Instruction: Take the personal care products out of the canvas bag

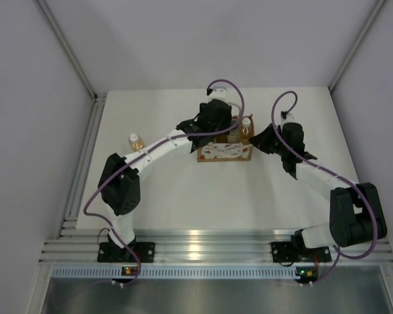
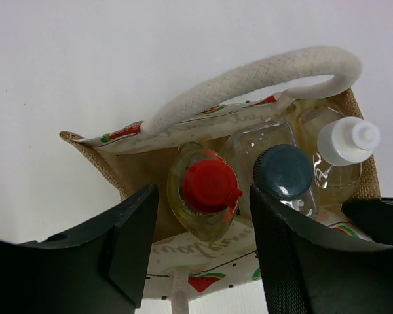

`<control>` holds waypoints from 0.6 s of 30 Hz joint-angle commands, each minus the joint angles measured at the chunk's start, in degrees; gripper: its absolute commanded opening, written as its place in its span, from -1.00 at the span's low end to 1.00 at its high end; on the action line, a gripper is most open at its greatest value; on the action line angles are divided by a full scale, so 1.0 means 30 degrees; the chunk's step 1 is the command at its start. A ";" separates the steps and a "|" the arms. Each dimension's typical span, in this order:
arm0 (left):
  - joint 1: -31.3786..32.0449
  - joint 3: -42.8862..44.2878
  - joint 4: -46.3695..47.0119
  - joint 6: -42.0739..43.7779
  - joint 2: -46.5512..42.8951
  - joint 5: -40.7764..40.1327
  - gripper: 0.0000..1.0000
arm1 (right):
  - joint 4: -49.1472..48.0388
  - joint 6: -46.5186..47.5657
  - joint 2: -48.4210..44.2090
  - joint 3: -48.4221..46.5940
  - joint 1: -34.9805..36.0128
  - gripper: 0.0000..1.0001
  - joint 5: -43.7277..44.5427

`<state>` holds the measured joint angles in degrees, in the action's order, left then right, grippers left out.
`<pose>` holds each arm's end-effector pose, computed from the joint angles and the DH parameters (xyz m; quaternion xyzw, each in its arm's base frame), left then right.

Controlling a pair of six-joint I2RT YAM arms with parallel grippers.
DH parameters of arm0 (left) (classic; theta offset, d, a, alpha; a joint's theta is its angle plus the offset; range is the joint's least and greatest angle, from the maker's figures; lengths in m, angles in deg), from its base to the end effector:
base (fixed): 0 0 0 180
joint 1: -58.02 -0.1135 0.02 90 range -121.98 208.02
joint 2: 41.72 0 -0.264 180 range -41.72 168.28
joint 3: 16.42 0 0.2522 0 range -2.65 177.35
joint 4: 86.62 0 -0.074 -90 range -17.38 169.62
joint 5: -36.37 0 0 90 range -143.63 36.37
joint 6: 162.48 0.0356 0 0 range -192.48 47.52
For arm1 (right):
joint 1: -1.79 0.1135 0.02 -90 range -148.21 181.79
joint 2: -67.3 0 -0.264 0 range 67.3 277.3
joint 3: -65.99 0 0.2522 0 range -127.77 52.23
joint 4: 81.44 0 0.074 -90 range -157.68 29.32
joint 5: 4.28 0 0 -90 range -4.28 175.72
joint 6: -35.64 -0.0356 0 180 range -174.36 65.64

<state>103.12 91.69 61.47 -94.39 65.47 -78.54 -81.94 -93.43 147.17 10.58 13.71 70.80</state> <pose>0.3221 -0.3020 0.3150 0.0668 0.8538 -0.1090 0.5046 0.2938 0.0714 0.2249 0.1264 0.8248 0.3308 0.4408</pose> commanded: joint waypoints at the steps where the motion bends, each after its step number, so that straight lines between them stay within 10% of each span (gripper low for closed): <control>1: 0.0054 0.0924 0.0455 0.0126 0.0302 -0.0897 0.25 | 0.1033 0.0454 -0.0229 0.0348 -0.0165 -0.87 -0.0125; 12: 0.0054 0.1657 0.0484 0.0419 0.1035 -0.1161 -0.20 | 0.0975 0.0484 -0.0141 0.0318 -0.0165 -0.87 -0.0242; 18: 0.0171 0.1452 0.0455 0.0214 0.0684 -0.0897 -0.95 | 0.0916 0.0396 -0.0082 0.0347 -0.0166 -0.87 -0.0418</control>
<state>103.34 94.10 61.42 -93.30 68.71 -81.12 -81.97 -93.41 147.17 10.58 13.71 70.56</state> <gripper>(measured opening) 0.429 0.065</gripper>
